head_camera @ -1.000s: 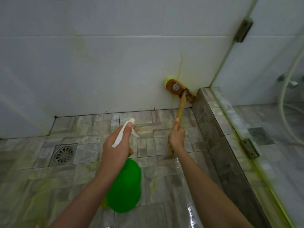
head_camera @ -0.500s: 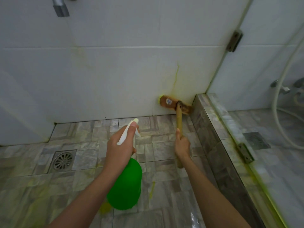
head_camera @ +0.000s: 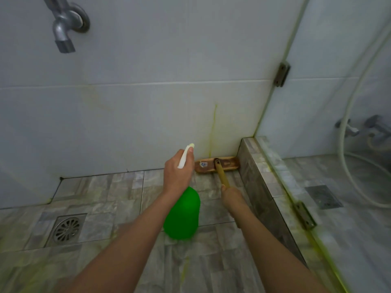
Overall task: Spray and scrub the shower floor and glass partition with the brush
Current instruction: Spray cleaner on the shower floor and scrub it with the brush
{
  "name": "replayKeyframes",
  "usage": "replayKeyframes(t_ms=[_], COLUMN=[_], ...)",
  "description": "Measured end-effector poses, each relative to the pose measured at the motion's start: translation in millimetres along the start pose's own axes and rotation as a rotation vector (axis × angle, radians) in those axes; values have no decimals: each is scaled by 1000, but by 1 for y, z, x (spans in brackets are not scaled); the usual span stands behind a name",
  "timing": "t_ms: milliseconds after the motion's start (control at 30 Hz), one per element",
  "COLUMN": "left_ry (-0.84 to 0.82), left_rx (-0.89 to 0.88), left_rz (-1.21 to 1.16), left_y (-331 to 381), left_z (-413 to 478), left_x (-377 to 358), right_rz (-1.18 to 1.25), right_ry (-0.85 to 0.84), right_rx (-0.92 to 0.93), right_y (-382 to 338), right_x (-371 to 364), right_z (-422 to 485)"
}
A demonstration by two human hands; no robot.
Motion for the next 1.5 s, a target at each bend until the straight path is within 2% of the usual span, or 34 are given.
replayKeyframes(t_ms=[100,300,533,633,800,967,1133,1500], left_ry=[88,17,36,5,73,40,76,78], left_rx=[-39,-115,-183,-188,-152,-173,-128,-162], left_rz=[-38,-14,40,27,61,130,178,225], left_y=[3,0,11,14,16,21,17,21], left_z=[-6,-18,-16,-16,-9,-7,-6,-5], left_x=[-4,-15,-18,-22,-21,-29,-27,-29], right_rz=[14,12,8,-6,6,33,33,42], right_ry=[-2,13,4,-6,-12,-21,-17,-29], right_rx=[-11,-9,-23,-16,-28,-44,-44,-39], right_y=[0,2,7,7,9,10,11,13], right_x=[-3,-7,-9,-10,-10,-11,-11,-11], right_z=[2,4,8,9,8,7,8,10])
Point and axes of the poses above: each hand's wrist, its own z-axis towards the middle knuckle, its own x-axis out of the back of the hand, y = z × x, the point moved 9 cm from there along z, towards the middle knuckle, and after that the axes turned 13 degrees about y, right-handed, at the moved point
